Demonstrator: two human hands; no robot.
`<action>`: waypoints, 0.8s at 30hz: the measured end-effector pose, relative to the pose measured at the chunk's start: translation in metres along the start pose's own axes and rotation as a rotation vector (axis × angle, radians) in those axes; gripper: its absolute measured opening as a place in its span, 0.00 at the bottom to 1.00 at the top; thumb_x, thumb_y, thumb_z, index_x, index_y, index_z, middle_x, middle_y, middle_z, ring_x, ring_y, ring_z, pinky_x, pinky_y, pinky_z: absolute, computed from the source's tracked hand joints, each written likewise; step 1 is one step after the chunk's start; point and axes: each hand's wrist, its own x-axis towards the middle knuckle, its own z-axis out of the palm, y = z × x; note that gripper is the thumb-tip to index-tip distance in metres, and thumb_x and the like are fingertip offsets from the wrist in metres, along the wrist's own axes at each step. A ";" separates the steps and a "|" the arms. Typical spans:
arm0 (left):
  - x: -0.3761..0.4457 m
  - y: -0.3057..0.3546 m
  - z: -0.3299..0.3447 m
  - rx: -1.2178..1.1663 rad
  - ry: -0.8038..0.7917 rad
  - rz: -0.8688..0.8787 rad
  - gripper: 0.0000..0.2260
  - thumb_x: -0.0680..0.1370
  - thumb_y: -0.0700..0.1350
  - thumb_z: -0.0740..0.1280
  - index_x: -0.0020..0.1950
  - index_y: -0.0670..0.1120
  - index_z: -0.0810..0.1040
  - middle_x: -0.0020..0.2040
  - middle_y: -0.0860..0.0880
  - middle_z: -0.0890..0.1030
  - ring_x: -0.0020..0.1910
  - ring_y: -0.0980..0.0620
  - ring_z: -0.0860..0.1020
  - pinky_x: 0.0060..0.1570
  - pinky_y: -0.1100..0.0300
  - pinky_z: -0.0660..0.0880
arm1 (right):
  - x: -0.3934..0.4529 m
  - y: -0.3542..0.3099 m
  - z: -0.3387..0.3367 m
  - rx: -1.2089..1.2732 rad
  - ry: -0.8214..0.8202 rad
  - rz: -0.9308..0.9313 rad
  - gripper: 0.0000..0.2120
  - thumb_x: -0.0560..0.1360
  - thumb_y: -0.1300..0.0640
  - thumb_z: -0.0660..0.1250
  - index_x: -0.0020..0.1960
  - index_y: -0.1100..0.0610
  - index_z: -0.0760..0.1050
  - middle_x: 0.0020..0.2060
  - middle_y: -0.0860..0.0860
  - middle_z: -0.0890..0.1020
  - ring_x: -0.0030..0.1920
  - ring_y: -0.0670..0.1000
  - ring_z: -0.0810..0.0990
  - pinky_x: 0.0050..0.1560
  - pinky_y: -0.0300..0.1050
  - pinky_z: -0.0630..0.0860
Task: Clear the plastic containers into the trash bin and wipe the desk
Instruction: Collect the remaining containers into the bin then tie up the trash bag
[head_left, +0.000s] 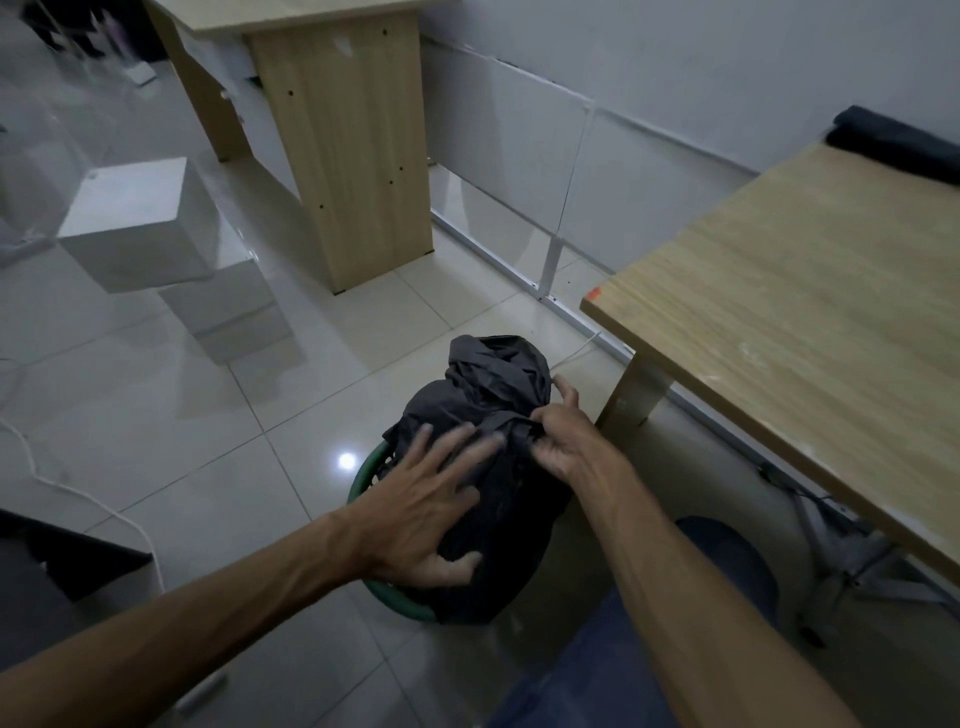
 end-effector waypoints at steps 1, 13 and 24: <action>0.000 -0.004 0.003 0.046 -0.033 -0.119 0.38 0.72 0.77 0.57 0.63 0.46 0.79 0.85 0.45 0.42 0.83 0.37 0.45 0.74 0.27 0.53 | 0.000 -0.001 0.000 -0.001 -0.006 0.008 0.43 0.80 0.79 0.48 0.83 0.42 0.52 0.79 0.65 0.59 0.72 0.69 0.71 0.64 0.70 0.77; 0.033 -0.076 -0.020 -0.726 0.324 -0.951 0.05 0.75 0.38 0.68 0.42 0.45 0.82 0.43 0.42 0.85 0.40 0.42 0.84 0.43 0.47 0.84 | -0.012 -0.010 -0.002 -1.120 -0.153 -0.258 0.10 0.74 0.66 0.60 0.45 0.59 0.79 0.42 0.50 0.78 0.42 0.52 0.76 0.45 0.49 0.72; 0.073 -0.058 -0.032 -1.234 0.143 -1.033 0.09 0.71 0.38 0.75 0.51 0.42 0.84 0.48 0.41 0.86 0.51 0.40 0.85 0.53 0.44 0.83 | -0.030 0.009 0.023 -1.040 -0.553 0.041 0.09 0.69 0.50 0.70 0.37 0.51 0.71 0.38 0.52 0.74 0.40 0.55 0.71 0.46 0.59 0.68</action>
